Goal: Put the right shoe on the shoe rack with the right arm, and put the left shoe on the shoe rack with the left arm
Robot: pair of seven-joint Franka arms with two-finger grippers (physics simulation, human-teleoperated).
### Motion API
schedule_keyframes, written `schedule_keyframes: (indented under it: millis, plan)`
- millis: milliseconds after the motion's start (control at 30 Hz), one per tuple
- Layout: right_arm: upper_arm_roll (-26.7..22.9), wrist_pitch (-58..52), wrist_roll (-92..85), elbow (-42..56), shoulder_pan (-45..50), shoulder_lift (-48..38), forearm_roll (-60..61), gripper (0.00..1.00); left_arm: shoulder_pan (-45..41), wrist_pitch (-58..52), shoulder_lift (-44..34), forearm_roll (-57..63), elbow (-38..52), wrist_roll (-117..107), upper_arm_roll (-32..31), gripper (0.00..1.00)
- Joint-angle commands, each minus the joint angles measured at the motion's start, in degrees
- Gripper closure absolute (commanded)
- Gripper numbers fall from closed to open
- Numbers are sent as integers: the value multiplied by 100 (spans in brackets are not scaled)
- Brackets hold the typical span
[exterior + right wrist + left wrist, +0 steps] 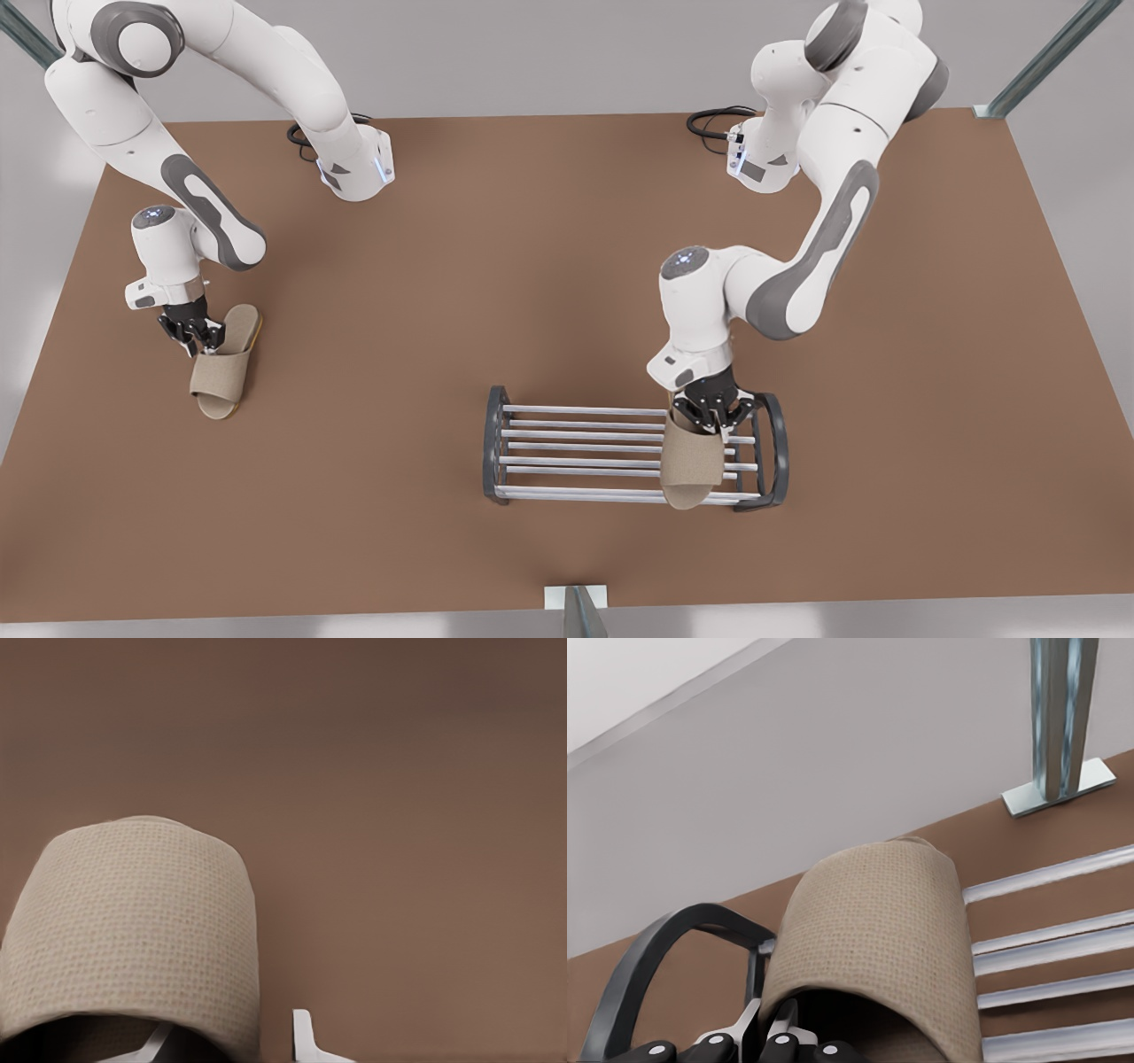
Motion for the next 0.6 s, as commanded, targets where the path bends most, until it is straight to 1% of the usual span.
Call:
schedule_keyframes:
  millis: [0,33,233,267,300,367,400,533,567]
  plan:
    - [5,-3,35,1,-16,-4,4,45,4,-44,8,274,-72,-1740,-11,77]
    - [5,-3,61,1,-16,-4,4,50,-4,-44,17,309,-72,-1819,-2,77]
    - [32,-3,70,45,-7,128,4,49,-57,-62,-27,309,-204,-1916,-11,75]
    - [40,-3,70,89,-7,198,4,49,-57,-62,-36,309,-204,-1916,-11,71]
    - [40,-3,70,89,-7,199,4,53,-66,-79,-27,309,-221,-1916,-11,0]
    - [40,-3,70,98,-7,190,4,74,-119,-123,-54,309,-239,-1916,-11,0]
    - [40,-3,70,124,-7,181,4,79,-119,-123,-62,309,-239,-1916,-2,0]
    - [49,-3,97,247,10,172,4,79,-136,-237,-106,291,-283,-1916,-81,0]
    - [49,-12,114,265,28,172,4,79,-127,-325,-141,282,-353,-1925,-186,0]
